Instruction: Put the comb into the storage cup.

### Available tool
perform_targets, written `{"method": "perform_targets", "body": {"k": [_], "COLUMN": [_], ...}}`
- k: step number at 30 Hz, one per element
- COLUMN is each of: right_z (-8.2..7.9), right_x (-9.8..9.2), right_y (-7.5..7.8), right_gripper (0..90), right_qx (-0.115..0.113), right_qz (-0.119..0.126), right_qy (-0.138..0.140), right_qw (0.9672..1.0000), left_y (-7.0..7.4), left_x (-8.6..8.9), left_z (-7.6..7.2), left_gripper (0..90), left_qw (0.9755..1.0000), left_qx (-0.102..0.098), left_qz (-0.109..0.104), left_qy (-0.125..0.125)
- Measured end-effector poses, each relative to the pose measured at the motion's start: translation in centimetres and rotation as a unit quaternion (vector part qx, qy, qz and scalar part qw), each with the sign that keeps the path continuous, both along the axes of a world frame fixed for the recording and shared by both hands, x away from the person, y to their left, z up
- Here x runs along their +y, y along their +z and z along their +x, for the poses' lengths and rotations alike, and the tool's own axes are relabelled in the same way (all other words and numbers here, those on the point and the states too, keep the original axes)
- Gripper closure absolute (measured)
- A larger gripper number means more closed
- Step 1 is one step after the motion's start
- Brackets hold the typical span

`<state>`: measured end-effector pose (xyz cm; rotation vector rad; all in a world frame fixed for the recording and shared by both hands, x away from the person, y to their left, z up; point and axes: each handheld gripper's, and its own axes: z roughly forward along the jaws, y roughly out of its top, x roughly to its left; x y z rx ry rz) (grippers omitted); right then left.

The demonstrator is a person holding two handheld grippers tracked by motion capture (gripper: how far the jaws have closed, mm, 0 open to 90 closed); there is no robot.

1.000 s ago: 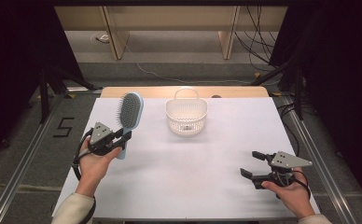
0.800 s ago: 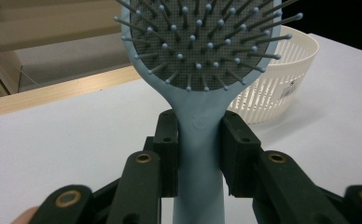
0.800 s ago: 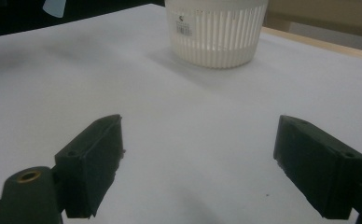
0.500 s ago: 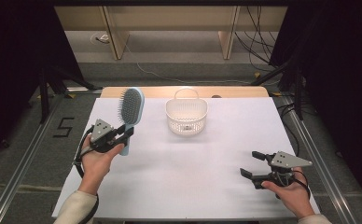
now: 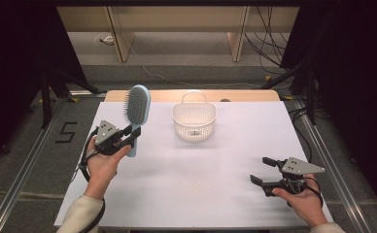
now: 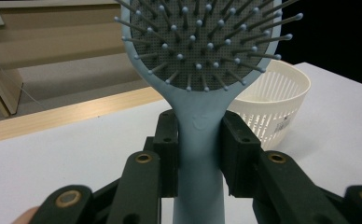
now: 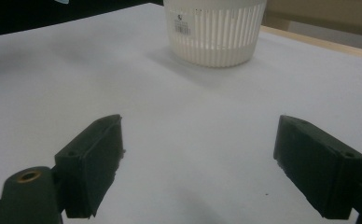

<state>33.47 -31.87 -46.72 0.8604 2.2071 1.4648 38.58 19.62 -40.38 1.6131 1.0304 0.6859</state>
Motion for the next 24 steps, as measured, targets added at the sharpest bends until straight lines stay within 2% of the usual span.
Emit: {"method": "perform_targets", "body": {"k": [24], "right_z": [0.0], "right_x": [0.0], "right_y": [0.0], "right_gripper": [16.6], "right_qx": [0.001], "right_qz": [-0.001], "right_qy": [-0.001], "right_qw": [1.0], "left_y": [1.0], "left_x": [-1.1], "left_z": [0.8], "left_gripper": [69.8], "left_qw": [0.9999], "left_qx": [-0.016], "left_qz": [-0.003], "left_qy": [-0.003]}}
